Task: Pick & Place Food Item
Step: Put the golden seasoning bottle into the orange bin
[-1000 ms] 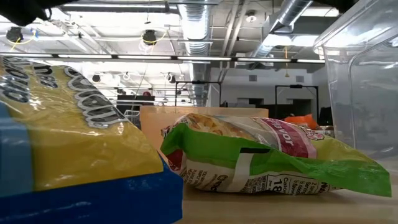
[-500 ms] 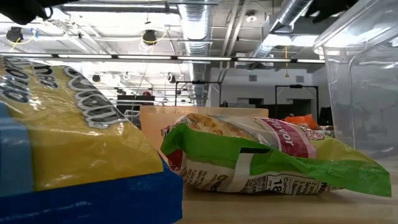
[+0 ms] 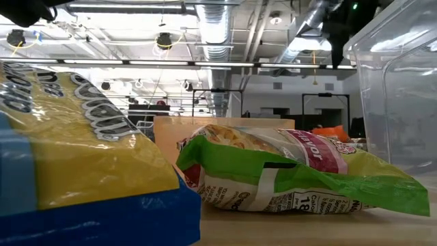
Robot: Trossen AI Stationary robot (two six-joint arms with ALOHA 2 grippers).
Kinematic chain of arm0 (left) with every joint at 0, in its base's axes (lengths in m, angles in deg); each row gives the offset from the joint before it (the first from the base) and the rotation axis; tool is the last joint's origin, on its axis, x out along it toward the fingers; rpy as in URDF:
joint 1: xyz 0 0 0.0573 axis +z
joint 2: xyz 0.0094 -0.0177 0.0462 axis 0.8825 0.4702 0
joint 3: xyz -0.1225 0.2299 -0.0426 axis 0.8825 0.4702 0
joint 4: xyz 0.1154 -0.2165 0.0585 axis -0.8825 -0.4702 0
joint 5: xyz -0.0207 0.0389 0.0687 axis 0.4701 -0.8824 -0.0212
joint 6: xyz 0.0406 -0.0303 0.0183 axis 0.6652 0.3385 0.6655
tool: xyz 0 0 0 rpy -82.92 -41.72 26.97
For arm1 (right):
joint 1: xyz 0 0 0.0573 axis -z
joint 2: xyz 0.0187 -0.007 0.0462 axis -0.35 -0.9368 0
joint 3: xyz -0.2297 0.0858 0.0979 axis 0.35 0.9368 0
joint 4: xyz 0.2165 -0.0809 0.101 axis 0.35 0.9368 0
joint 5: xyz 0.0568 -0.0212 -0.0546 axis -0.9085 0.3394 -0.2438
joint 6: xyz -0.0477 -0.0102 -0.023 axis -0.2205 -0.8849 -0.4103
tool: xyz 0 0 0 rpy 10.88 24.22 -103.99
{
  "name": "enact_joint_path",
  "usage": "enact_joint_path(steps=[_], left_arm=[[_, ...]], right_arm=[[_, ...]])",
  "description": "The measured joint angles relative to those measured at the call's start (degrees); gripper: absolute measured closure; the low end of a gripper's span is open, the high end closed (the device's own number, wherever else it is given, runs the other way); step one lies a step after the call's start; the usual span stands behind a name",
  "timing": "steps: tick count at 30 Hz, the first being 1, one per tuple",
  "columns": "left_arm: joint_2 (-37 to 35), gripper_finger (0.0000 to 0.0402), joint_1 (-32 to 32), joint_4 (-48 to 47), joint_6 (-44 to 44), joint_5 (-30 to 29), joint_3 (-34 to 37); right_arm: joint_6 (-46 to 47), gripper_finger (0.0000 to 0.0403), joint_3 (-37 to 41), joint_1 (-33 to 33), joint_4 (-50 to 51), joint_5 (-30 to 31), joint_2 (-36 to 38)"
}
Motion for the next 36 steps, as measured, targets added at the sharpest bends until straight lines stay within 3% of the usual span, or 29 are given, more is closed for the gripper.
enact_joint_path(steps=[8, 12, 20, 28, 36], left_arm=[[0.3, 0.0002, 0.02, -0.73, 0.17, 0.16, 0.02], [0.3, 0.0002, 0.02, -1.18, 0.15, 0.15, 0.02], [0.28, 0.0002, 0.02, -1.13, 0.15, 0.43, 0.02], [0.28, 0.0002, 0.0, -0.55, -0.06, 0.87, 0.02], [0.28, 0.0002, -0.02, -0.17, -1.14, 1.8, 0.02]], right_arm=[[-0.01, 0.0025, 0.22, 4.3, -0.46, -5.51, -7.54], [0.01, 0.0025, 4.84, 6.43, -2.33, -9.81, -9.05], [0.58, 0.0025, 22.26, 10.01, -17.62, -20.63, -2.65], [1.52, 0.0025, 33.76, 13.8, -28.44, -23.15, 1.84], [1.06, 0.0025, 38.92, 16.79, -34.27, -23.29, 1.88]])
